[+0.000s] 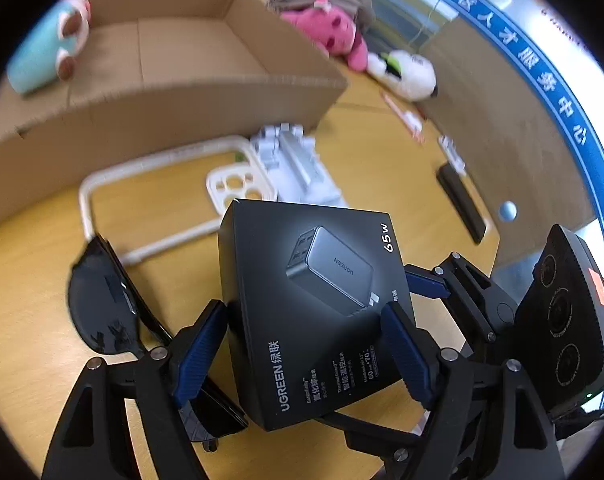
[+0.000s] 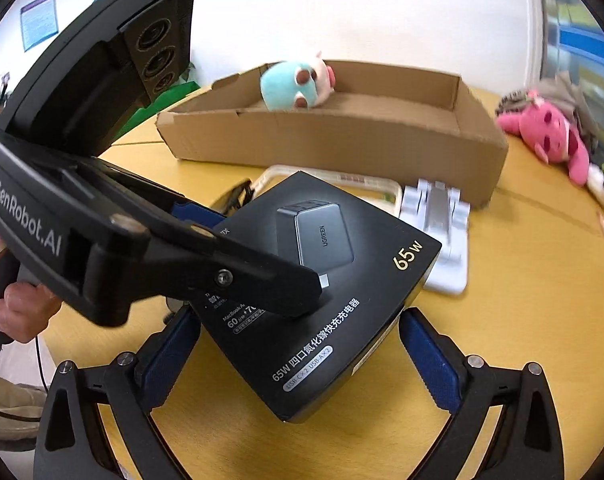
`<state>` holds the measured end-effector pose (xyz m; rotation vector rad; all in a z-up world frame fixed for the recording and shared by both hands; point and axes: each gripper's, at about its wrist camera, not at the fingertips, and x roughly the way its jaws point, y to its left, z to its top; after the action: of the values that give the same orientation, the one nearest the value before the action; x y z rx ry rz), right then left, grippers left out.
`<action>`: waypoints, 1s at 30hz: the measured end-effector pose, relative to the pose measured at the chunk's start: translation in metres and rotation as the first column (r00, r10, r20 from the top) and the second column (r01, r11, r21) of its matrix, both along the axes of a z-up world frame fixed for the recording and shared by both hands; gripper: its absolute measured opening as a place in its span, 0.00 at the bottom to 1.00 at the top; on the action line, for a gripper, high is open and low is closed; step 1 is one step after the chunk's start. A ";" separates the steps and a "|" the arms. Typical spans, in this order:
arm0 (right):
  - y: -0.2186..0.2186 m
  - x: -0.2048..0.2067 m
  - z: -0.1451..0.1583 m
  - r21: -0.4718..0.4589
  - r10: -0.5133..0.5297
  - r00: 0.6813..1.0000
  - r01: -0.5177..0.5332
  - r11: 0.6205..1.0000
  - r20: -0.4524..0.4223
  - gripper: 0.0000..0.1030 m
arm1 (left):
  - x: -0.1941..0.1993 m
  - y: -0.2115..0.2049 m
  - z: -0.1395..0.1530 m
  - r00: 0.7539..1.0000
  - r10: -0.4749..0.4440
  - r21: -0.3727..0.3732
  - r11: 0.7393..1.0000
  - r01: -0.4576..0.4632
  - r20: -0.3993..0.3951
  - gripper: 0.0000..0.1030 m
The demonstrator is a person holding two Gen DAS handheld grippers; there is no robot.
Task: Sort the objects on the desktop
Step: 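Close the left tool on the black UGREEN charger box and lift it, then carry the charger box with the left tool into the box and release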
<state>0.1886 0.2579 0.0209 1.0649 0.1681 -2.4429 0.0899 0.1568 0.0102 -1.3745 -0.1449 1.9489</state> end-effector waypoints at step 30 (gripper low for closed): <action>-0.062 -0.162 0.190 0.016 0.138 0.927 -0.141 0.990 -0.349 0.99 | -0.130 -0.065 0.201 0.892 0.170 0.101 0.985 -0.140 -0.418 0.68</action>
<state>0.0270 0.1957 0.2106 0.5812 0.3338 -2.4776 -0.0403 0.0920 0.2107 -0.8849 -0.1132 2.3091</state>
